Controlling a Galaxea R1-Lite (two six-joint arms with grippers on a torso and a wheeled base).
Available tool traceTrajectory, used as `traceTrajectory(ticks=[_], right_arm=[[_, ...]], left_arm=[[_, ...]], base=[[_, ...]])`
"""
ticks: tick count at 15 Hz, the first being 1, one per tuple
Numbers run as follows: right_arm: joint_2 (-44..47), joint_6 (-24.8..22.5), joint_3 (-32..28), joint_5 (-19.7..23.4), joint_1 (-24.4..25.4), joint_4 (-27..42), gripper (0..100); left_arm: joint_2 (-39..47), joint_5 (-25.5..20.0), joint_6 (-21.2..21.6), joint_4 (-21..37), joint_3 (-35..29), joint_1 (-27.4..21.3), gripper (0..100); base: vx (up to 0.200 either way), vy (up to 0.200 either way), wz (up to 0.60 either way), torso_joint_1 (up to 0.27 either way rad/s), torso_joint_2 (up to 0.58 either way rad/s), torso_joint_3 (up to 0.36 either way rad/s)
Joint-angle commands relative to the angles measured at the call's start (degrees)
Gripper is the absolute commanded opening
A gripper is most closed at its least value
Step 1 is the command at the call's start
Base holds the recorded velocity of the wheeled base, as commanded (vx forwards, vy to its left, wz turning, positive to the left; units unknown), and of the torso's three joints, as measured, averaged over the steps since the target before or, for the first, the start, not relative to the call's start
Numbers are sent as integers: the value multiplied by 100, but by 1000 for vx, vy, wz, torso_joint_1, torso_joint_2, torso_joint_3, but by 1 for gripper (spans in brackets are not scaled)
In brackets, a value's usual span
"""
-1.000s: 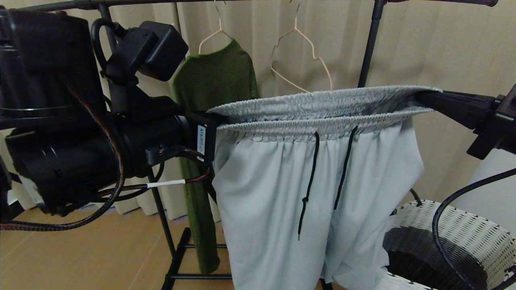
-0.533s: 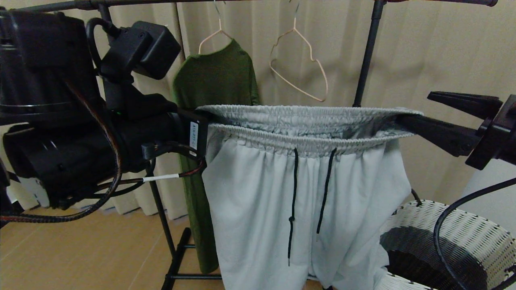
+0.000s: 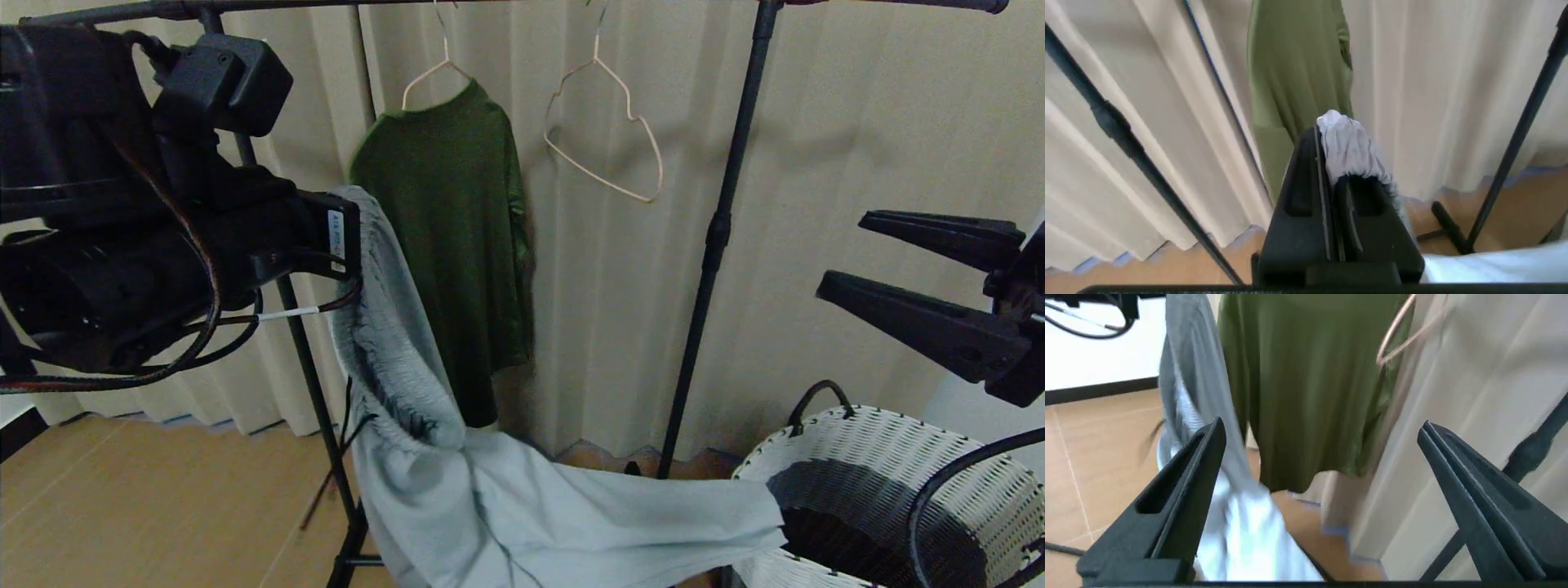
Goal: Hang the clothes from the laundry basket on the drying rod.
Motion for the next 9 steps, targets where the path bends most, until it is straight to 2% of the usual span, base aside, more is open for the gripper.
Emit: traceTrajectory(ticks=[1,3,4,5,6,8,9], right_arm=[[-75,-43,168,-37,3,17,100],[-181,-254,590,-529,-568,43,100],[-198,-298,704,-626,-674,43,100],[-295,-368,1126,-749,-946,-1,100],[-313,-359,1320,-749,-1060,-1,100],[-356,-359,1548,-766,-1148,-10,100],[-418,-359,1654,-793,-1192,-18,100]], left_arm=[[-206,-1,16,-3,223,112,0],[-1014,-54,78,14,1014,508,0],[-1199,-72,69,23,1190,622,0],[-1726,-344,52,5,1797,1158,0],[-2016,-722,52,5,2122,1545,0],[-2482,-1364,34,5,2684,2134,0],[-2649,-1504,16,-12,2966,2318,0]], base=[[0,0,0,0,0,0],[0,0,0,0,0,0],[0,0,0,0,0,0],[0,0,0,0,0,0],[0,0,0,0,0,0],[0,0,0,0,0,0],[0,0,0,0,0,0]])
